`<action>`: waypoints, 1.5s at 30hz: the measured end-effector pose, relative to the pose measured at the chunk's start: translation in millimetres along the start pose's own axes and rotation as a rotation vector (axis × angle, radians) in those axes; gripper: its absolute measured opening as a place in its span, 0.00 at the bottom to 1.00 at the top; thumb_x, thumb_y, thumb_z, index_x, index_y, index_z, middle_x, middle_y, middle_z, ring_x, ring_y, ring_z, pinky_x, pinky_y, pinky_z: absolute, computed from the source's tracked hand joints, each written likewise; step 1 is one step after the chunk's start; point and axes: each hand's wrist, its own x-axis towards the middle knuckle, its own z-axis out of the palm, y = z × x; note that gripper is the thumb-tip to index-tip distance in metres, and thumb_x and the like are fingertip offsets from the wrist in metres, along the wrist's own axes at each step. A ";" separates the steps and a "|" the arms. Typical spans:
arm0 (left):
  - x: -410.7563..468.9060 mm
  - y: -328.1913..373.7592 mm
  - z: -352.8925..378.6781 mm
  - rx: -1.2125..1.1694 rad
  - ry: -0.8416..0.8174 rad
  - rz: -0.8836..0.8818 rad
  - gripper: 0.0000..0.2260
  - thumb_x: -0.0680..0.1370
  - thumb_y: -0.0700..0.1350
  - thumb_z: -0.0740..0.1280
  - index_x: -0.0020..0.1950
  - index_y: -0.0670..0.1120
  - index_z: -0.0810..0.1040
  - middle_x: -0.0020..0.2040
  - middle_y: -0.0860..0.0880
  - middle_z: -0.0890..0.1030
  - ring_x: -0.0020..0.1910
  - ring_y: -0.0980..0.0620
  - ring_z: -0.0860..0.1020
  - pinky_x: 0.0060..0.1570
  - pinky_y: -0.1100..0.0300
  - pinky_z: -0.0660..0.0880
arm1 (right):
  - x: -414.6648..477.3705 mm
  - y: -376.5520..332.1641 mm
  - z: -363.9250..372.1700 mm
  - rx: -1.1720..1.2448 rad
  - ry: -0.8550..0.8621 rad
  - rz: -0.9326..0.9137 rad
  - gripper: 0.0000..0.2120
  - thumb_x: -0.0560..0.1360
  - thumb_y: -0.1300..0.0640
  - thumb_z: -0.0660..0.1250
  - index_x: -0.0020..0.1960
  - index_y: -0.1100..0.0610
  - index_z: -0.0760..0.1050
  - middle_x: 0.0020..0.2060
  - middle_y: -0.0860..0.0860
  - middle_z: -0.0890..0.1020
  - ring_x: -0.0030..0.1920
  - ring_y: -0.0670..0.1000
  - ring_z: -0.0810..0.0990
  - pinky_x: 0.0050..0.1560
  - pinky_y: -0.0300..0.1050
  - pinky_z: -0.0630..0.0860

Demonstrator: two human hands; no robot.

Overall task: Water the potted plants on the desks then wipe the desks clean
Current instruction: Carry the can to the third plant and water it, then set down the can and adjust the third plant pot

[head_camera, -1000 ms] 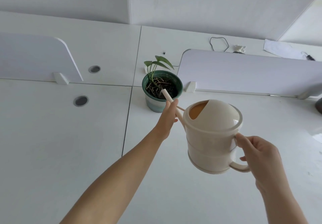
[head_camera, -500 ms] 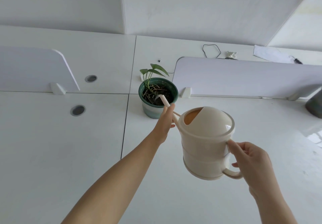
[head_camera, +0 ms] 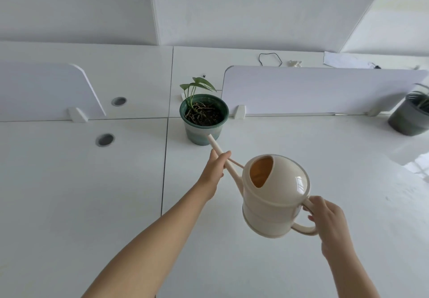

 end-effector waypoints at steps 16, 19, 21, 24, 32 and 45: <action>-95.8 -56.1 -55.6 -0.182 0.320 0.108 0.25 0.74 0.50 0.63 0.70 0.50 0.63 0.56 0.49 0.72 0.65 0.47 0.71 0.60 0.55 0.65 | -26.0 35.5 32.4 -0.064 -0.190 0.048 0.20 0.75 0.61 0.54 0.25 0.56 0.62 0.24 0.49 0.69 0.32 0.51 0.69 0.35 0.47 0.61; -110.0 -60.5 -63.9 -0.211 0.380 0.148 0.24 0.70 0.51 0.62 0.66 0.50 0.66 0.54 0.49 0.72 0.62 0.49 0.72 0.63 0.55 0.64 | -28.6 37.8 41.2 -0.091 -0.256 0.023 0.18 0.76 0.61 0.53 0.27 0.58 0.62 0.25 0.48 0.71 0.33 0.50 0.72 0.36 0.46 0.62; -119.3 -64.6 -68.7 -0.235 0.419 0.157 0.28 0.68 0.51 0.61 0.68 0.50 0.65 0.55 0.48 0.72 0.60 0.50 0.72 0.65 0.53 0.63 | -29.6 39.1 47.4 -0.116 -0.302 0.005 0.17 0.75 0.61 0.53 0.28 0.58 0.61 0.25 0.48 0.72 0.35 0.50 0.73 0.36 0.46 0.62; -131.7 -70.4 -73.0 -0.252 0.471 0.173 0.31 0.68 0.51 0.61 0.71 0.49 0.63 0.53 0.49 0.73 0.58 0.51 0.72 0.63 0.56 0.64 | -29.9 42.7 55.9 -0.133 -0.362 -0.004 0.17 0.75 0.61 0.53 0.27 0.56 0.59 0.18 0.44 0.71 0.35 0.51 0.72 0.36 0.47 0.61; -147.1 -76.2 -75.9 -0.268 0.598 0.188 0.32 0.68 0.51 0.61 0.72 0.49 0.61 0.53 0.51 0.74 0.60 0.51 0.71 0.64 0.55 0.64 | -27.5 43.9 70.7 -0.170 -0.450 -0.015 0.19 0.75 0.60 0.53 0.26 0.56 0.59 0.16 0.44 0.71 0.40 0.54 0.76 0.36 0.47 0.62; -143.8 -16.8 -58.8 0.113 0.899 0.258 0.27 0.79 0.44 0.59 0.76 0.49 0.54 0.75 0.48 0.59 0.74 0.53 0.59 0.70 0.58 0.58 | 15.6 4.3 82.0 -0.173 -0.418 -0.120 0.13 0.75 0.58 0.57 0.45 0.67 0.73 0.37 0.54 0.76 0.41 0.53 0.73 0.43 0.47 0.67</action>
